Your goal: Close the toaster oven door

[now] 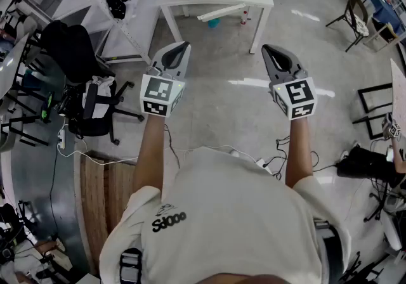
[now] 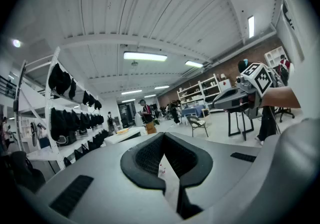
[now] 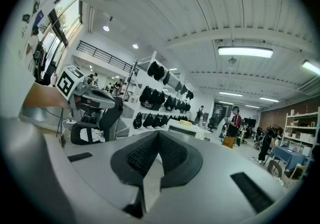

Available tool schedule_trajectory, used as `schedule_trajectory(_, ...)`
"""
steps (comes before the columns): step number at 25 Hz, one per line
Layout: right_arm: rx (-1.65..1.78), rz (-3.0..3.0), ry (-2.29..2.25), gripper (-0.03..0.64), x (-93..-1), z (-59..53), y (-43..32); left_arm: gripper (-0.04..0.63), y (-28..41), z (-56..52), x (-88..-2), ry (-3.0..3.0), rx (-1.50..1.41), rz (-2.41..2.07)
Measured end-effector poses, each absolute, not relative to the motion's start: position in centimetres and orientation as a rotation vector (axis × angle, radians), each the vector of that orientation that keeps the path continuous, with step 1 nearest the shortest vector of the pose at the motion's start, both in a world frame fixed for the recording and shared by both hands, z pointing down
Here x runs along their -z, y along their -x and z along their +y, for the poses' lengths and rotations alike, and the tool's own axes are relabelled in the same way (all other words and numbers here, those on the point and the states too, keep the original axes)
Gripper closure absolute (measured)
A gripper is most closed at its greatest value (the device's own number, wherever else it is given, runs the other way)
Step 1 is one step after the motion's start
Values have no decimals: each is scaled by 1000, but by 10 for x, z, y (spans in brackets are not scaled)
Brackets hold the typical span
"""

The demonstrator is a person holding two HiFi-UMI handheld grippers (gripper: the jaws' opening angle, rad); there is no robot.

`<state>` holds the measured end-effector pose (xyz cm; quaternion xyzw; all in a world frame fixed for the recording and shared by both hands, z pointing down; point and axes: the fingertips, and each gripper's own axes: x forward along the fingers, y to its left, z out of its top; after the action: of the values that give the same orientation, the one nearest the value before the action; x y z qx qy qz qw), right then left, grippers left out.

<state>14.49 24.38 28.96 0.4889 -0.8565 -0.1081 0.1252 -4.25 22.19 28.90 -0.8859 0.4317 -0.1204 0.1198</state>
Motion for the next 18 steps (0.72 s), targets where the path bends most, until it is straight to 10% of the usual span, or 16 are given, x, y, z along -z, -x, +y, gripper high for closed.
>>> schedule_trajectory(18, 197, -2626, -1392, 607, -312, 242, -241, 578, -28, 227, -318, 2572, 417, 1409)
